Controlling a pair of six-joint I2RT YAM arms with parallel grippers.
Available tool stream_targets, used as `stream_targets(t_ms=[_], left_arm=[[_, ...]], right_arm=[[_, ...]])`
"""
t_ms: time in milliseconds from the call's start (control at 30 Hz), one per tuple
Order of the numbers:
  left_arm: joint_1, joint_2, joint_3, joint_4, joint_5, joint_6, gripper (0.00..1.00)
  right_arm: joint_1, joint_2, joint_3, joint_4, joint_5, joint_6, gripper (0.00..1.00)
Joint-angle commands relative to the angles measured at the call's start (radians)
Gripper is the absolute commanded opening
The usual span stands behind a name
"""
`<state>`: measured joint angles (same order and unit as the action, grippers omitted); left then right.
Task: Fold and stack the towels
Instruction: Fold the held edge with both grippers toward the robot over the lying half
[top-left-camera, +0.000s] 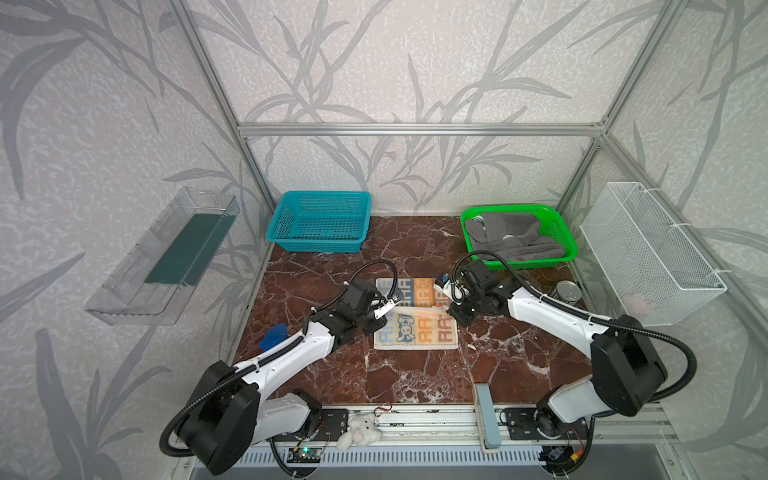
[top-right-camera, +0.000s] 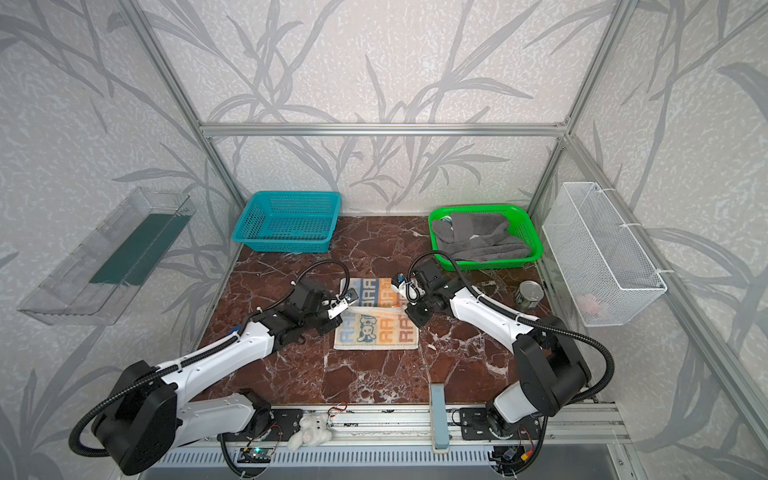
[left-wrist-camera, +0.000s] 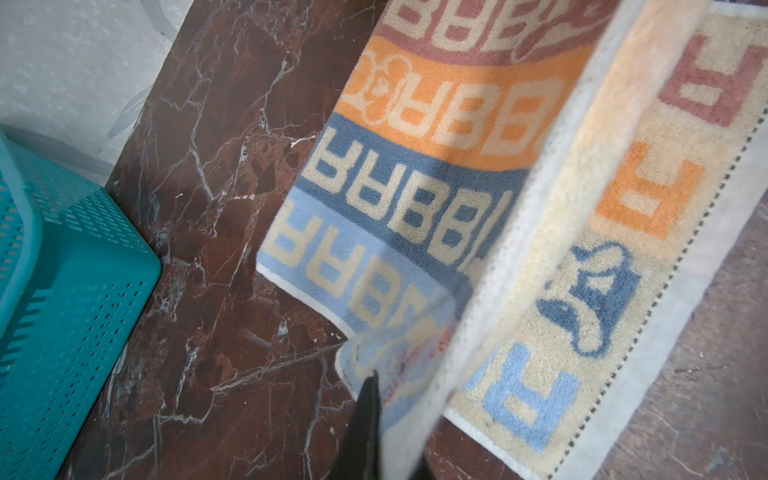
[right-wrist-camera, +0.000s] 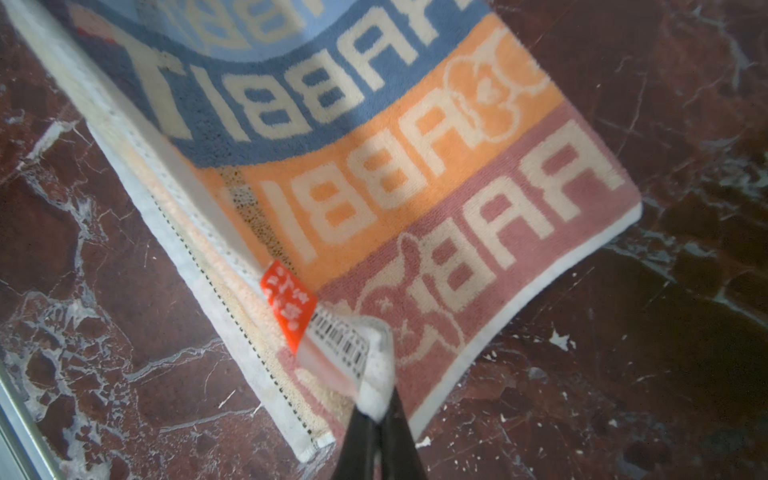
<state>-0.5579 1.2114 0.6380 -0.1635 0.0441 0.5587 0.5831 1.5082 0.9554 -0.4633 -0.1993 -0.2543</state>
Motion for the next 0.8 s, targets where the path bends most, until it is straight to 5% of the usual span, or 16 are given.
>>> stream_targets(t_ms=[0,200,400,567,700,767], left_arm=[[-0.004,-0.016,-0.019,-0.033,-0.014,-0.011,0.12],[-0.017,0.008,-0.024,-0.073,-0.005,-0.02,0.15],[-0.029,0.033,-0.038,-0.074,-0.009,-0.02,0.06],[-0.03,0.031,-0.019,-0.117,-0.014,-0.014,0.06],[-0.03,0.016,0.006,-0.18,-0.019,-0.026,0.23],[-0.03,-0.001,0.003,-0.192,-0.021,-0.026,0.45]], right_arm=[[0.001,-0.036,-0.029,-0.006,0.061,0.02,0.03],[0.029,-0.04,-0.066,0.0,0.053,0.024,0.06],[0.06,-0.046,-0.079,-0.026,0.01,0.009,0.11],[0.078,-0.083,-0.107,-0.062,-0.015,0.007,0.24],[0.089,-0.131,-0.125,-0.084,0.006,0.005,0.37],[0.089,-0.149,-0.123,-0.103,0.005,0.008,0.4]])
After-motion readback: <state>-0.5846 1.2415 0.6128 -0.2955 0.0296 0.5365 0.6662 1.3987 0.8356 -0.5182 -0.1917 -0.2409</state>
